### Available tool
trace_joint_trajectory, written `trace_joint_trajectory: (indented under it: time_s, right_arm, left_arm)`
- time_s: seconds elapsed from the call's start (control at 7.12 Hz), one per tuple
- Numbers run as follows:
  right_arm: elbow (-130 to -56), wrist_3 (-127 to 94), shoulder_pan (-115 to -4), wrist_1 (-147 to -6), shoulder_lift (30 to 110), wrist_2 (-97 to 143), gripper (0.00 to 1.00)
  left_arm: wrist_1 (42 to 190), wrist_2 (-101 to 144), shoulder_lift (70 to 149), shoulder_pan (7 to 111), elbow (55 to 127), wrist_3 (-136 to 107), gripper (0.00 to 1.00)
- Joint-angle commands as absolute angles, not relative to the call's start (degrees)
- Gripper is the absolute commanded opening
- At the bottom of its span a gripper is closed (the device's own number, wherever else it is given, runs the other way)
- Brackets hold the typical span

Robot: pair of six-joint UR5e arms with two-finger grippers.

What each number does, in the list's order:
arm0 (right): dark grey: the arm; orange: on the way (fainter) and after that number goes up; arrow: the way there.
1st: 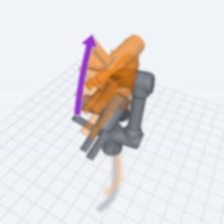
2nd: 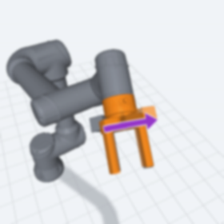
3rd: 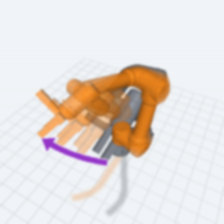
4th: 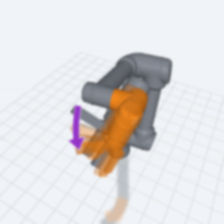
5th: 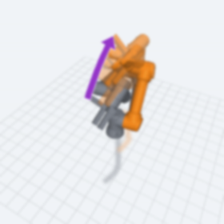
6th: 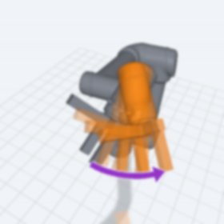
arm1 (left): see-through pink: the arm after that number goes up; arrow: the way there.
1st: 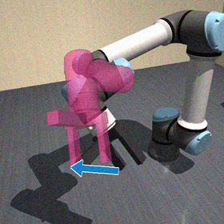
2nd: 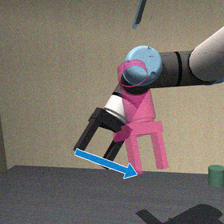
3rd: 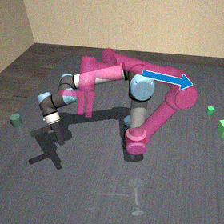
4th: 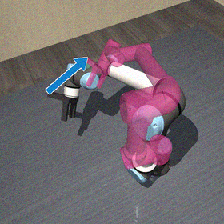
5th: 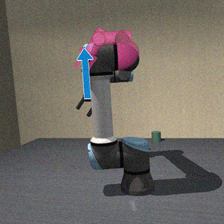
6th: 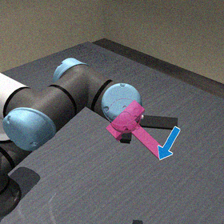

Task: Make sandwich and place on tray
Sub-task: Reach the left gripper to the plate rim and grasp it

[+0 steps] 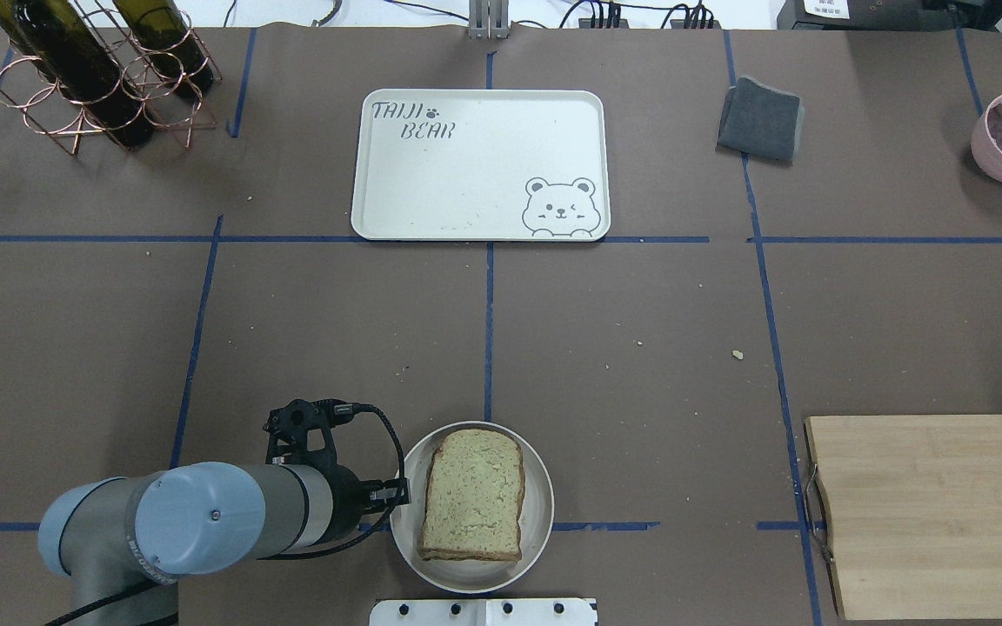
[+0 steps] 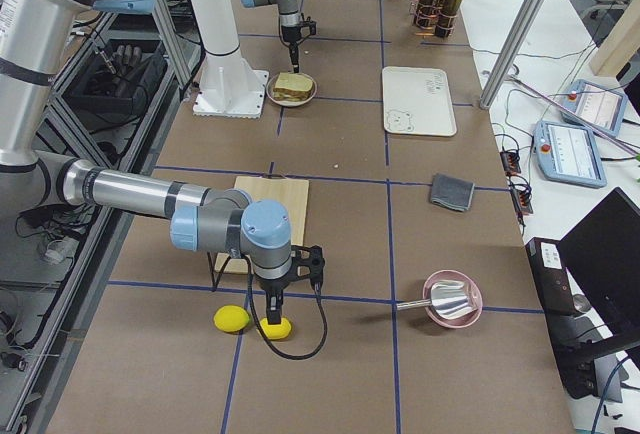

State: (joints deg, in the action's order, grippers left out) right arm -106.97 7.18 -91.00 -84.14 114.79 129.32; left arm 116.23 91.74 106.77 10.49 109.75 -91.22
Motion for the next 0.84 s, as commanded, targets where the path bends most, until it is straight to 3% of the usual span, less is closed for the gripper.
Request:
trace_joint_trajectory:
  time_s: [0.0, 0.28, 0.42, 0.7]
  right_arm:
    - [-106.88, 7.29, -91.23, -84.11, 114.61, 129.11, 1.0]
    - [-106.96, 7.29, -91.23, -84.11, 114.35, 128.67, 1.0]
    - [-106.79, 7.29, -91.23, -84.11, 114.35, 128.58, 1.0]
    - [-106.79, 7.29, -91.23, -84.11, 114.35, 128.58, 1.0]
  left_arm:
    - [116.28, 91.76, 107.84, 10.2, 108.63, -91.14, 0.37]
    - [116.28, 91.67, 108.19, 9.58, 108.63, -91.23, 0.25]
    - [116.28, 91.67, 108.28, 9.58, 108.63, -91.23, 0.04]
    - [116.28, 91.76, 108.28, 9.67, 109.51, -91.14, 0.0]
